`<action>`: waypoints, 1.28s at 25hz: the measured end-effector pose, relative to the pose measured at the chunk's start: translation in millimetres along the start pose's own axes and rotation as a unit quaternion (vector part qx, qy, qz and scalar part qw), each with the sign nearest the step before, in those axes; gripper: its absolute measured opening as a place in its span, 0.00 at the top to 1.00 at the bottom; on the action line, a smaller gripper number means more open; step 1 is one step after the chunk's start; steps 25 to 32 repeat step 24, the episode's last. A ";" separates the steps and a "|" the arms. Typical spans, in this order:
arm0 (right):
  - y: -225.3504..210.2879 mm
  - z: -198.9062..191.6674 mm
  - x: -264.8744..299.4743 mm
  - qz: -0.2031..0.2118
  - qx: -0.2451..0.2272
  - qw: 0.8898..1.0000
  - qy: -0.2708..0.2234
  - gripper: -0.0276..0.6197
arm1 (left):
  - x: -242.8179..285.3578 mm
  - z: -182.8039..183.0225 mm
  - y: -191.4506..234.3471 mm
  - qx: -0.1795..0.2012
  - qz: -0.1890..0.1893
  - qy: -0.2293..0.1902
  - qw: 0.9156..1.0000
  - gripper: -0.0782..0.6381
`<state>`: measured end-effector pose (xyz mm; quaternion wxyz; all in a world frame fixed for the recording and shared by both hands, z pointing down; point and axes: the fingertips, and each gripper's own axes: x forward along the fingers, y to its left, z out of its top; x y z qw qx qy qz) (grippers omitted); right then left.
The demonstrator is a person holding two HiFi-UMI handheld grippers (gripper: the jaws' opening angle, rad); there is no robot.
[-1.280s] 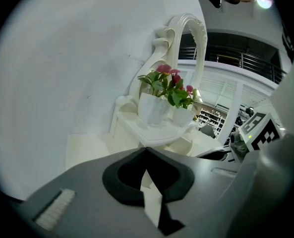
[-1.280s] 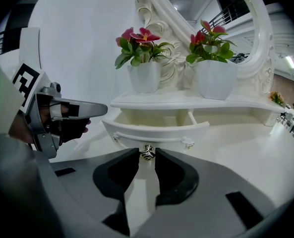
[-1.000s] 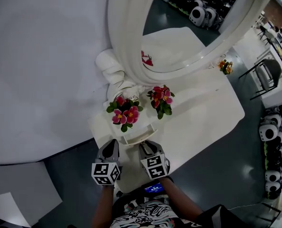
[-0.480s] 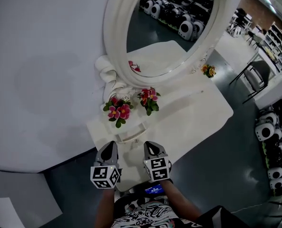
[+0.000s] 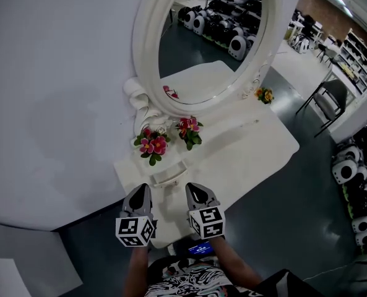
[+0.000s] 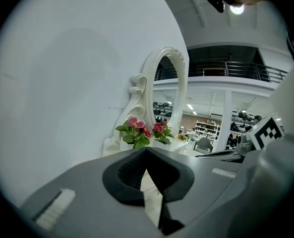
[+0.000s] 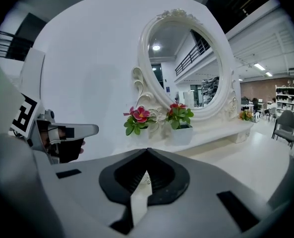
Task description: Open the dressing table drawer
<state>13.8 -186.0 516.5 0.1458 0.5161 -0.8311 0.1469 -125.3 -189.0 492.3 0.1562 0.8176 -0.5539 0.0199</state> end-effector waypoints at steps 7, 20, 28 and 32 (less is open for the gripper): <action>-4.2 -5.0 2.8 -0.006 0.027 1.000 0.009 0.96 | 1.3 -0.7 1.5 -0.001 -0.004 0.002 1.000 0.89; 3.2 3.4 8.5 0.011 0.048 0.999 0.005 0.96 | 9.8 -3.9 5.3 -0.019 -0.015 0.007 1.000 0.89; 4.3 3.5 10.8 0.018 0.045 0.999 0.009 0.96 | 11.2 -4.8 7.3 -0.019 -0.013 0.009 1.000 0.89; 4.3 3.5 10.8 0.018 0.045 0.999 0.009 0.96 | 11.2 -4.8 7.3 -0.019 -0.013 0.009 1.000 0.89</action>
